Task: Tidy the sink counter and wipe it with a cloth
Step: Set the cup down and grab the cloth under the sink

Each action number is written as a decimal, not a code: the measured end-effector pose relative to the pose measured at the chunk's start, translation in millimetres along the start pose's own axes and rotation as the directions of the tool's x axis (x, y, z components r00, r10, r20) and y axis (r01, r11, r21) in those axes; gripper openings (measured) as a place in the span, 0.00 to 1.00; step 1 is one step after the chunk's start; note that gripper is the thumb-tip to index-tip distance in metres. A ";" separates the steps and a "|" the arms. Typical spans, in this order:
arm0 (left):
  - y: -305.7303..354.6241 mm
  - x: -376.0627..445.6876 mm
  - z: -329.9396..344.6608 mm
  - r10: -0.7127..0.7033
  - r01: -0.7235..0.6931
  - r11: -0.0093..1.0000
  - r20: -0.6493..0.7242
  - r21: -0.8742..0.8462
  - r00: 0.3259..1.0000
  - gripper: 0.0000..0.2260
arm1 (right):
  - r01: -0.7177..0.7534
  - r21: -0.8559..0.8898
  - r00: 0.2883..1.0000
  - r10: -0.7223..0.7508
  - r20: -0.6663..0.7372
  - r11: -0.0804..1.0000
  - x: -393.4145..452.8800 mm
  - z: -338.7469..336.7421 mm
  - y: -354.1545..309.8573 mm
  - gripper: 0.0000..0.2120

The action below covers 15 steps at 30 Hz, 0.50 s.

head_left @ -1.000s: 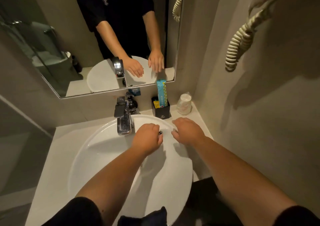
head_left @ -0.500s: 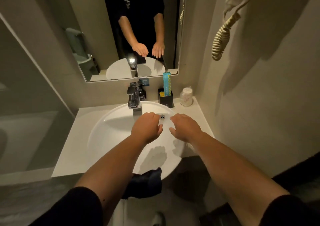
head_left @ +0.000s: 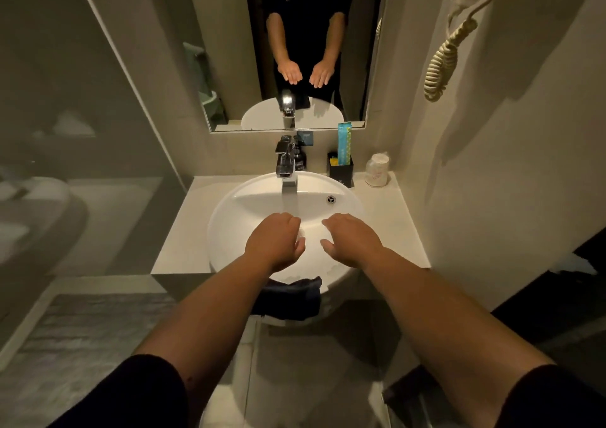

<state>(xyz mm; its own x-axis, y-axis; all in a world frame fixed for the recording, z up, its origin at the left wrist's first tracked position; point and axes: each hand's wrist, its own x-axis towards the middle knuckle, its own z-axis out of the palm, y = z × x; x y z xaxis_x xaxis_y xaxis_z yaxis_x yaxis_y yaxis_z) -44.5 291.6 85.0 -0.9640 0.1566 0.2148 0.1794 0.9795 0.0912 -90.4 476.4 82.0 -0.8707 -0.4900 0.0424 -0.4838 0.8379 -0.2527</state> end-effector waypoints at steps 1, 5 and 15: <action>-4.3 -3.6 -1.1 -0.007 0.006 1.000 0.018 0.002 1.000 0.16 | 0.002 0.004 1.000 -0.002 0.017 1.000 -1.2 2.4 -2.8 0.21; -21.2 -23.8 2.9 -0.018 0.017 1.000 0.147 0.004 0.989 0.19 | 0.033 0.037 0.997 -0.035 0.075 0.999 -10.6 19.3 -13.0 0.24; -35.1 -78.6 48.3 0.135 -0.083 0.987 0.415 -0.141 0.900 0.18 | 0.156 0.131 0.922 -0.192 0.335 0.979 -42.3 78.8 -42.1 0.18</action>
<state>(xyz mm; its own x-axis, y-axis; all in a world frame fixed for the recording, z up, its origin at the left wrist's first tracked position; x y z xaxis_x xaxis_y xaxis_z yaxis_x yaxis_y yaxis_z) 15.5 251.0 17.9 -0.9247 0.3253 -0.1977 0.2844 0.9356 0.2091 -26.2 443.0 14.6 -0.6807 -0.6936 -0.2360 -0.5982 0.7121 -0.3675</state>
